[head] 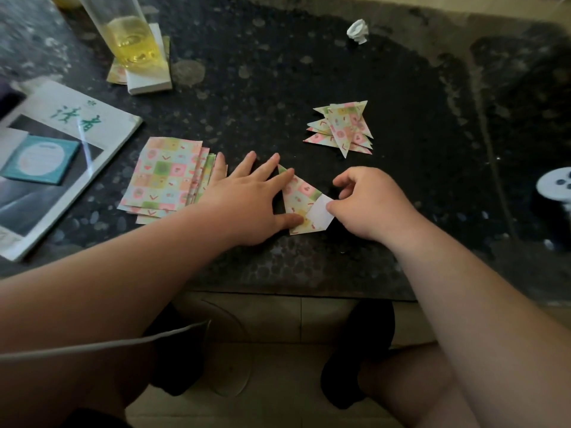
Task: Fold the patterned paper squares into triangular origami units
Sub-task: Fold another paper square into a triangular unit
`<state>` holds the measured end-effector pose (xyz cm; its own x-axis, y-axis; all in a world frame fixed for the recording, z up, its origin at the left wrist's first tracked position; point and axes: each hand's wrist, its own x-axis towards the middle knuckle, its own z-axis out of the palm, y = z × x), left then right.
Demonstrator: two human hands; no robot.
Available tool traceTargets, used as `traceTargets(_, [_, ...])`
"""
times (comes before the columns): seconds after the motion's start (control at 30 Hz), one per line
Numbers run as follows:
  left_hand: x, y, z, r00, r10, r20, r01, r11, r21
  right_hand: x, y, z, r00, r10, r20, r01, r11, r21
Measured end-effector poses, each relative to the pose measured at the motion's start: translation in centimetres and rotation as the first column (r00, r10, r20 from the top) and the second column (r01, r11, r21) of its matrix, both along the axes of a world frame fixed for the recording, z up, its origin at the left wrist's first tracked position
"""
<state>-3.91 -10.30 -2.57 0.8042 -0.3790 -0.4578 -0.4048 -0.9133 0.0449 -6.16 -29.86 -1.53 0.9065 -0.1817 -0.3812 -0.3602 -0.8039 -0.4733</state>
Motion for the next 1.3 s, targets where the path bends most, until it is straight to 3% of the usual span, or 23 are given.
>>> traceTargets(0.17, [-0.1, 0.1, 0.2, 0.999, 0.012, -0.05, -0.019, 0.989, -0.149, 0.2, 0.3, -0.1, 0.997, -0.03, -0.072, 0.032, 0.999, 0.037])
traceTargets(0.3, [-1.7, 0.3, 1.3, 1.0, 0.007, 0.013, -0.002, 0.946, -0.325, -0.1, 0.8, 0.2, 0.988, -0.129, -0.081, 0.146, 0.955, 0.26])
traceTargets(0.4, [-2.9, 1.1, 1.9, 0.995, -0.027, 0.094, 0.062, 0.917, -0.393, -0.9, 1.4, 1.0, 0.957, -0.248, -0.149, 0.289, 0.842, 0.456])
traceTargets(0.53, [-3.3, 2.5, 1.6, 0.986, -0.009, 0.166, 0.083, 0.894, -0.44, -2.1, 2.3, 1.7, 0.88, -0.395, -0.264, 0.466, 0.608, 0.643])
traceTargets(0.63, [-3.7, 3.2, 1.1, 0.979, 0.015, 0.203, 0.089, 0.866, -0.492, -3.1, 2.9, 1.5, 0.869, -0.407, -0.28, 0.478, 0.549, 0.686])
traceTargets(0.7, [-4.1, 3.7, 0.7, 0.977, 0.014, 0.214, 0.099, 0.856, -0.507, -3.7, 2.9, 1.3, 0.916, -0.337, -0.217, 0.392, 0.642, 0.659])
traceTargets(0.73, [-4.2, 3.9, 0.6, 0.978, 0.011, 0.209, 0.098, 0.857, -0.505, -4.0, 2.6, 1.1, 0.958, -0.258, -0.126, 0.281, 0.753, 0.594])
traceTargets(0.8, [-4.4, 4.3, 0.5, 0.981, 0.001, 0.195, 0.099, 0.86, -0.5, -4.3, 1.6, 0.6, 0.993, 0.01, 0.12, -0.045, 0.954, 0.298])
traceTargets(0.83, [-4.5, 4.4, 0.4, 0.982, -0.004, 0.19, 0.101, 0.858, -0.503, -4.4, 1.1, 0.5, 0.966, 0.158, 0.206, -0.191, 0.97, 0.151])
traceTargets(0.9, [-4.7, 4.6, 0.4, 0.983, -0.006, 0.183, 0.101, 0.852, -0.513, -4.6, 0.5, 0.5, 0.874, 0.404, 0.269, -0.43, 0.902, 0.04])
traceTargets(1.0, [-4.9, 4.9, -0.2, 0.979, -0.012, 0.203, 0.119, 0.844, -0.523, -5.0, 0.7, 0.0, 0.751, 0.643, 0.15, -0.647, 0.762, -0.032])
traceTargets(1.07, [-5.1, 5.0, -0.5, 0.976, -0.013, 0.219, 0.127, 0.847, -0.516, -5.2, 1.3, -0.7, 0.751, 0.651, 0.108, -0.647, 0.759, -0.079])
traceTargets(1.2, [-5.4, 5.2, -0.5, 0.973, -0.022, 0.229, 0.136, 0.856, -0.498, -5.0, 1.6, -2.5, 0.763, 0.556, 0.33, -0.547, 0.827, -0.128])
traceTargets(1.3, [-5.7, 5.0, -0.3, 0.978, 0.002, 0.207, 0.103, 0.863, -0.494, -4.5, 1.4, -2.9, 0.763, 0.537, 0.359, -0.536, 0.837, -0.112])
